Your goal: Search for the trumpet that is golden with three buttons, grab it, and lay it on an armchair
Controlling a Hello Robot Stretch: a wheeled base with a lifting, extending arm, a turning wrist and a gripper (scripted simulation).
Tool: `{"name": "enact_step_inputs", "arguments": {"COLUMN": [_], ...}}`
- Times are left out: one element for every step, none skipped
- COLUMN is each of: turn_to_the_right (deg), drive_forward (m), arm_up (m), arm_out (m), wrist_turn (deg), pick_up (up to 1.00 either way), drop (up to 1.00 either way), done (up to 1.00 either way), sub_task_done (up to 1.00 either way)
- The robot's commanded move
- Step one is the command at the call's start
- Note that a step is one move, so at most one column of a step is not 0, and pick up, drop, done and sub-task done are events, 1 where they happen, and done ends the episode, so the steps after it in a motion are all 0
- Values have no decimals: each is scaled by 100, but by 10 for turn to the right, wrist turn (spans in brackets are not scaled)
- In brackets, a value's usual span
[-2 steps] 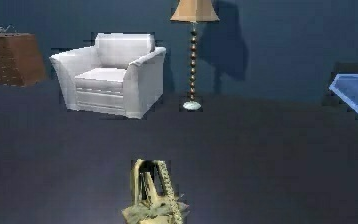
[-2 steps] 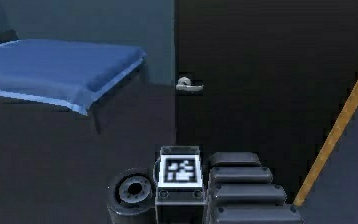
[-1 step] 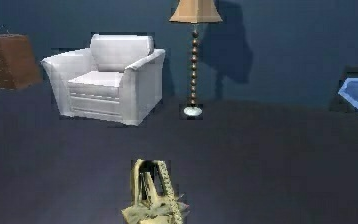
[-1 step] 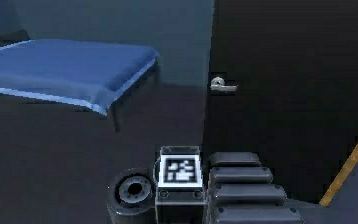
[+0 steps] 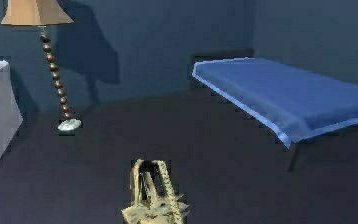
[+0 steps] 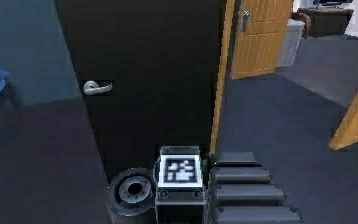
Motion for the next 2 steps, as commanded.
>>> {"name": "enact_step_inputs", "arguments": {"turn_to_the_right": [0,-180], "drive_forward": [80,0], "arm_up": [0,0], "arm_out": [0,0], "wrist_turn": [0,0], "pick_up": [0,0], "drop": [0,0], "done": [0,0], "sub_task_done": [0,0]}}
